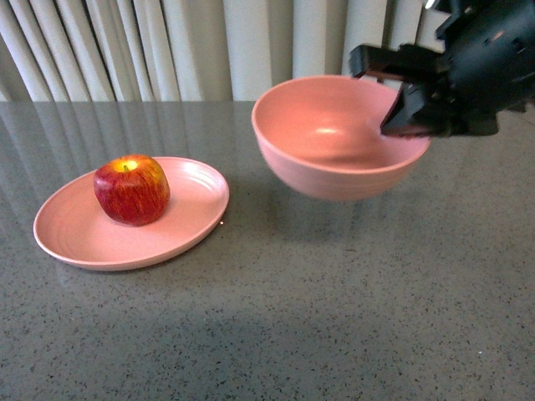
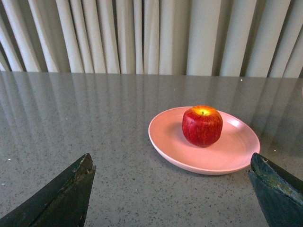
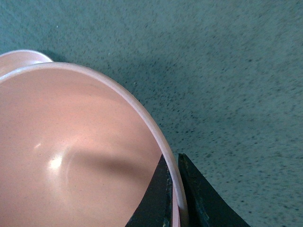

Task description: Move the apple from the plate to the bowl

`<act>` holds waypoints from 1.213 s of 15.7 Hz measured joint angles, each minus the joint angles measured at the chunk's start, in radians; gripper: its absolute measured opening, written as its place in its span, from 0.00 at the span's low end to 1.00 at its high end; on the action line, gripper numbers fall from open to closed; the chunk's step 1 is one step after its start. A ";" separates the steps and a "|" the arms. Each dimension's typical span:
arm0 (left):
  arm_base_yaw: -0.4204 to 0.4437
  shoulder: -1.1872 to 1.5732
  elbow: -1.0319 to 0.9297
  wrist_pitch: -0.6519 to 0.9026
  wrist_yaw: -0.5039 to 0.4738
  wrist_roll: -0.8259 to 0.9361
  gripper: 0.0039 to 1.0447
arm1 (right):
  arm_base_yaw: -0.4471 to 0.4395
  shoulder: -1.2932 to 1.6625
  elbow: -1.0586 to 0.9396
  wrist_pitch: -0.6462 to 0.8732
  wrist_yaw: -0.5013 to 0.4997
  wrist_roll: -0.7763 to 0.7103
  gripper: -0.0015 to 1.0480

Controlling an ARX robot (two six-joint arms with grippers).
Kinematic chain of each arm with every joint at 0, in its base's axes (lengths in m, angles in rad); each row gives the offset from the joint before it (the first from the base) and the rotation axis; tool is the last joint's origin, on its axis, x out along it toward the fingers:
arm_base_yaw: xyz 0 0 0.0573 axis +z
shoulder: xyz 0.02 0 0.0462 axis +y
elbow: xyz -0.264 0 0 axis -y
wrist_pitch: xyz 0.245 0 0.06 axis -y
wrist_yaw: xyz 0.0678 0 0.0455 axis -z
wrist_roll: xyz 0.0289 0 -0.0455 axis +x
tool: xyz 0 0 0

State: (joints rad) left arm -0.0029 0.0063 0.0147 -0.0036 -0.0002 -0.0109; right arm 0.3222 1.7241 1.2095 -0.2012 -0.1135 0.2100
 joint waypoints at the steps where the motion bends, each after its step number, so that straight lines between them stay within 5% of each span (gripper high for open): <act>1: 0.000 0.000 0.000 0.000 0.000 0.000 0.94 | 0.019 0.026 0.001 0.001 0.001 0.015 0.03; 15: 0.000 0.000 0.000 0.000 0.000 0.000 0.94 | 0.077 0.213 0.067 -0.001 0.050 0.124 0.03; 19: 0.000 0.000 0.000 0.000 0.000 0.000 0.94 | 0.077 0.225 0.067 -0.014 0.047 0.137 0.42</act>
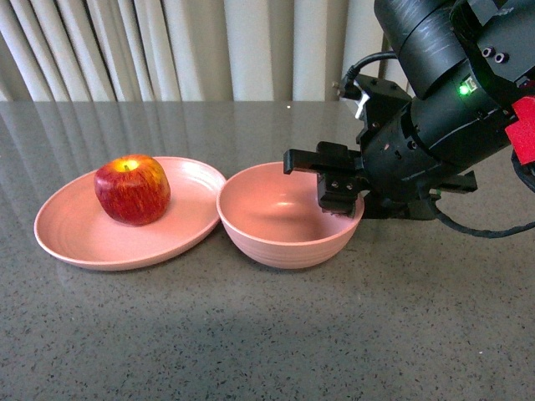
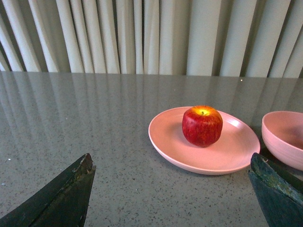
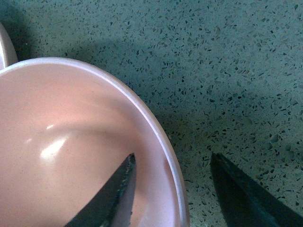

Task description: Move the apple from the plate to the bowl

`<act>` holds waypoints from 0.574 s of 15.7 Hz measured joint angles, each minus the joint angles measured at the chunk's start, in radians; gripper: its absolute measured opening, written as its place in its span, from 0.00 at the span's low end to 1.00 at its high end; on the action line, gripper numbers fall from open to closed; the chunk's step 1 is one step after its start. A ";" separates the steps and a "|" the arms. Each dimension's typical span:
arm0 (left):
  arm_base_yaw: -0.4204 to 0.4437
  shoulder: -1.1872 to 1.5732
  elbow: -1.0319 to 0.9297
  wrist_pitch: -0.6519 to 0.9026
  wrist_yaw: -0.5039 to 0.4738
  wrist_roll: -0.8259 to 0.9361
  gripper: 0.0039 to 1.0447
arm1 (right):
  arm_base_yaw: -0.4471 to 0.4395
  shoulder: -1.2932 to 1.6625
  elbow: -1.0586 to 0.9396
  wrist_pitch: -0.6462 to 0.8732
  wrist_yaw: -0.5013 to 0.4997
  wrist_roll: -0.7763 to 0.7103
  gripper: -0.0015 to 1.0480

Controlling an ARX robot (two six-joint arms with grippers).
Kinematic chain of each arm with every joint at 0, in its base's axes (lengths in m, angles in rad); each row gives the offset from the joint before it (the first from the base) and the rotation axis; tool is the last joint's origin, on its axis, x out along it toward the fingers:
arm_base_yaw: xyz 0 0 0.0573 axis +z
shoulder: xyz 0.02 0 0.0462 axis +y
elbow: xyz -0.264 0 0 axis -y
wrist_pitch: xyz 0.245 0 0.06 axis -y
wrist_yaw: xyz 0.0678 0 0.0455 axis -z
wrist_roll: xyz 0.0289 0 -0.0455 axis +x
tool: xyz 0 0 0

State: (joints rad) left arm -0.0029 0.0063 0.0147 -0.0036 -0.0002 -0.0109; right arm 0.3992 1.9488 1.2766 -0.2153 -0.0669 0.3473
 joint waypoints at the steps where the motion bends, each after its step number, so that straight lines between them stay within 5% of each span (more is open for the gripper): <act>1: 0.000 0.000 0.000 0.000 0.000 0.000 0.94 | 0.000 0.000 0.000 -0.001 0.000 0.001 0.52; 5: 0.000 0.000 0.000 0.000 0.000 0.000 0.94 | 0.000 -0.097 -0.031 0.016 -0.027 0.025 0.95; 9: 0.000 0.000 0.000 0.000 0.000 0.000 0.94 | -0.035 -0.385 -0.163 0.120 -0.057 0.026 0.94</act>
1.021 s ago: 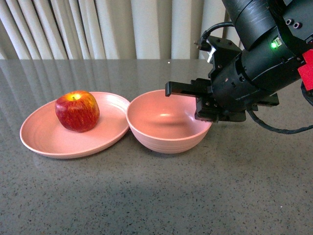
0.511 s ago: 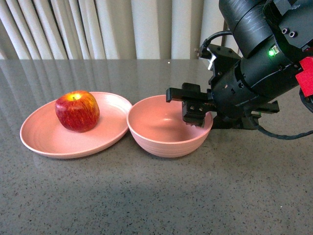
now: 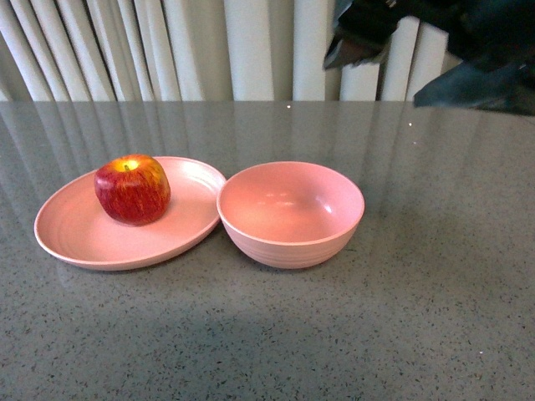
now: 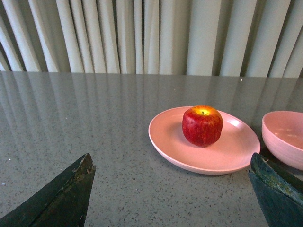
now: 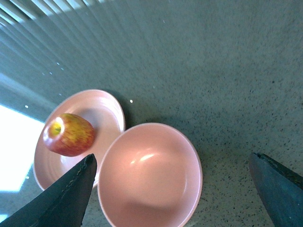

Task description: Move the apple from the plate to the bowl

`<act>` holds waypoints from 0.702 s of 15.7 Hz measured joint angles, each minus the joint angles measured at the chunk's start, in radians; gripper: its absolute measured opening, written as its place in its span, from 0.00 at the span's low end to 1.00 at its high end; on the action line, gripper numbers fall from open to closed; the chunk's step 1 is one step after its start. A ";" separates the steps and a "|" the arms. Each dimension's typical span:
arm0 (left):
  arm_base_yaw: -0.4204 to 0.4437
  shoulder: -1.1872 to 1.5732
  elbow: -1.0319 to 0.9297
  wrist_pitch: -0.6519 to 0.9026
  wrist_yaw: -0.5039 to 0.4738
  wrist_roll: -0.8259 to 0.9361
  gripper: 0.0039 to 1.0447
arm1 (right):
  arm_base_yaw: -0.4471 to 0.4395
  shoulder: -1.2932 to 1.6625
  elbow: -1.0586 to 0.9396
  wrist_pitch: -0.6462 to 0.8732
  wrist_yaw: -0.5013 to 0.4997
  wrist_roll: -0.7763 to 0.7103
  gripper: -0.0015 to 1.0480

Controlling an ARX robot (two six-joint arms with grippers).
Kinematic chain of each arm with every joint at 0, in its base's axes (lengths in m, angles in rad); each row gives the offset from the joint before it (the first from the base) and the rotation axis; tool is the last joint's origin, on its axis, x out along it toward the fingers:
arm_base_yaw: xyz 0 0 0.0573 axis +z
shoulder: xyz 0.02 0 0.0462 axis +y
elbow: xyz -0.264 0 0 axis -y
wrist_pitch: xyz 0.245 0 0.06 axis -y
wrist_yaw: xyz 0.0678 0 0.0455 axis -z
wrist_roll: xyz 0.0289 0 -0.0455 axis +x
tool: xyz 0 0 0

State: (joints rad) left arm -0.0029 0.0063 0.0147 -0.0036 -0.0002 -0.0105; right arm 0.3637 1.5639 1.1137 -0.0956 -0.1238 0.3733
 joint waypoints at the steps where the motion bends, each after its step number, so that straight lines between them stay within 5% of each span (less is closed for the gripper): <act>1: 0.000 0.000 0.000 0.000 0.000 0.000 0.94 | -0.019 -0.110 -0.081 0.053 0.018 -0.016 0.94; 6: 0.000 0.000 0.000 0.000 0.000 0.000 0.94 | -0.084 -0.748 -0.550 0.187 0.255 -0.151 0.92; 7: 0.000 0.000 0.000 0.000 0.000 0.000 0.94 | -0.102 -0.882 -0.688 0.328 0.350 -0.236 0.78; 8: 0.000 0.000 0.000 0.000 0.000 0.000 0.94 | -0.140 -1.025 -0.793 0.286 0.346 -0.294 0.66; 11: 0.000 0.000 0.000 0.000 -0.001 0.000 0.94 | -0.367 -1.388 -0.957 0.063 0.146 -0.350 0.27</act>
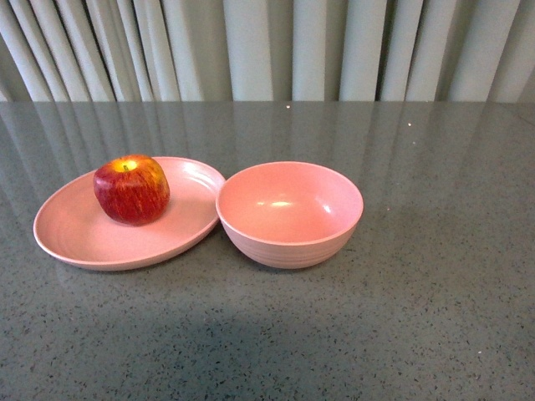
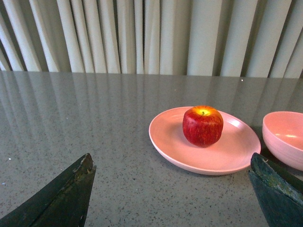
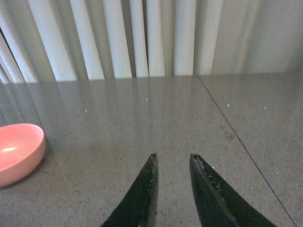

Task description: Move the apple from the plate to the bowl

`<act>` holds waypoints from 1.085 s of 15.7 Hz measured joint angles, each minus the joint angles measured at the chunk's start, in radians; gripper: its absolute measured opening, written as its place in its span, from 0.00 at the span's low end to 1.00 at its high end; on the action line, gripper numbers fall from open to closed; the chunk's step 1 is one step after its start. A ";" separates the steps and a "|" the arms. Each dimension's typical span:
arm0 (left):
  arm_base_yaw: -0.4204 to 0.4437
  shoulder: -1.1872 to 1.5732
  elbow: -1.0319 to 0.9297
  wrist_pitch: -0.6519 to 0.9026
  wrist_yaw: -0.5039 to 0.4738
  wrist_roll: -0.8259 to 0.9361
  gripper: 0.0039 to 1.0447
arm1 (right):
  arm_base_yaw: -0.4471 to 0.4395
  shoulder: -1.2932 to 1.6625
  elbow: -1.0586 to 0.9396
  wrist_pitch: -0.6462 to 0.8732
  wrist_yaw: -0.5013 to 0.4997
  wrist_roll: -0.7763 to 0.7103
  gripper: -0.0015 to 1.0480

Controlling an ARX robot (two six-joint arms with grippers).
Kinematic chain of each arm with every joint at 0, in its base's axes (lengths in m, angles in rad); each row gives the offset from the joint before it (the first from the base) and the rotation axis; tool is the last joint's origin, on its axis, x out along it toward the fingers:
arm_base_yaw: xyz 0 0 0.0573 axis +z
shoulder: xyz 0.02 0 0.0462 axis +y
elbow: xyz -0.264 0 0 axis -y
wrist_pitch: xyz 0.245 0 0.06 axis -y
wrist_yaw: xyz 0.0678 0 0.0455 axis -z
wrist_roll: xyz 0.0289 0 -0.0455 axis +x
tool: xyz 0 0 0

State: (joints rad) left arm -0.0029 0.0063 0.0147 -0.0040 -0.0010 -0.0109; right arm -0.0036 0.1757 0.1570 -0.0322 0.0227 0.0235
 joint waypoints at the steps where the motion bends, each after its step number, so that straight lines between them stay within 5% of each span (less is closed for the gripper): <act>1: 0.000 0.000 0.000 0.000 0.000 0.000 0.94 | -0.002 -0.072 -0.016 0.007 -0.013 -0.003 0.15; 2: 0.000 0.000 0.000 0.001 0.001 0.000 0.94 | 0.004 -0.079 -0.023 0.016 -0.023 -0.008 0.01; 16: 0.000 0.000 0.000 0.000 0.001 0.001 0.94 | 0.003 -0.171 -0.144 0.027 -0.023 -0.017 0.02; 17: 0.000 0.000 0.000 0.000 0.001 0.001 0.94 | 0.003 -0.171 -0.144 0.027 -0.023 -0.018 0.09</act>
State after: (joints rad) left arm -0.0029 0.0063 0.0147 -0.0036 -0.0002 -0.0101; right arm -0.0002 0.0044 0.0128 -0.0048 -0.0002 0.0059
